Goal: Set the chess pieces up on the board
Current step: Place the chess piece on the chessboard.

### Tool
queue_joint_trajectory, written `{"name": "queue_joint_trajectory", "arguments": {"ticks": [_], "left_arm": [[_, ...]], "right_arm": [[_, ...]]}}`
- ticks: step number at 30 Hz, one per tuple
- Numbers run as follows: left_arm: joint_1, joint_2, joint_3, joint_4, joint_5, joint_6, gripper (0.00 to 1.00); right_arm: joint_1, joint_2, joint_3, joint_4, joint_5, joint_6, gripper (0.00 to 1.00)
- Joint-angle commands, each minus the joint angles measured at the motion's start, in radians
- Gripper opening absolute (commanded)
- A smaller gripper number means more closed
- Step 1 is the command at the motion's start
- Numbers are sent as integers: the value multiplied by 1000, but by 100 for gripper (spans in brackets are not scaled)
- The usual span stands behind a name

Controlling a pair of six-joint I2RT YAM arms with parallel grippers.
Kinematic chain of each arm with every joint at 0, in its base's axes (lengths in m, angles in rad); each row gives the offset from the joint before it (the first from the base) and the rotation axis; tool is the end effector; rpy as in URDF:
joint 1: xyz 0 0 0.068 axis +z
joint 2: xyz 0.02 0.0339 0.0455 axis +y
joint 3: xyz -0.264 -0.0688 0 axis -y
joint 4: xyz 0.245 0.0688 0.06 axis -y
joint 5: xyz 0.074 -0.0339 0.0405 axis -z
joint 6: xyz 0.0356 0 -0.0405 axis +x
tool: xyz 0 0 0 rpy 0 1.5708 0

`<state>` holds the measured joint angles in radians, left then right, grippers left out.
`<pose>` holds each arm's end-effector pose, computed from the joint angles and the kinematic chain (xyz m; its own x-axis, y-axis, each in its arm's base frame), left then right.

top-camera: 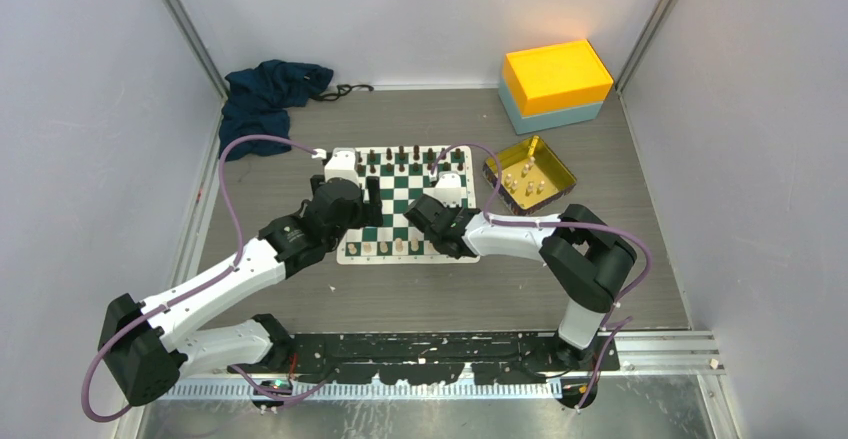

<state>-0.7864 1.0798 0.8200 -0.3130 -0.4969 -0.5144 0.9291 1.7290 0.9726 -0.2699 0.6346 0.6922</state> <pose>0.1789 -0.1552 0.2843 -0.5002 -0.1111 -0.8587 0.1070 0.9762 -0.1885 0.2169 0.2550 0.1619 -0.6886 -0.0629 -0.7224 -0.0284 0.9978 -0.0598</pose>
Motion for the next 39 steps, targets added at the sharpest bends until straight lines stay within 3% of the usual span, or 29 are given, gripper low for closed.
{"name": "queue_joint_trajectory", "arguments": {"ticks": [1, 22, 39], "left_arm": [[-4, -15, 2, 30, -19, 14, 82], [-3, -14, 4, 30, -17, 13, 82], [-4, -14, 6, 32, -17, 13, 82]], "right_arm": [[-6, -4, 32, 16, 23, 26, 19], [-9, -17, 40, 7, 13, 20, 30], [-15, -26, 55, -3, 21, -1, 31]]}}
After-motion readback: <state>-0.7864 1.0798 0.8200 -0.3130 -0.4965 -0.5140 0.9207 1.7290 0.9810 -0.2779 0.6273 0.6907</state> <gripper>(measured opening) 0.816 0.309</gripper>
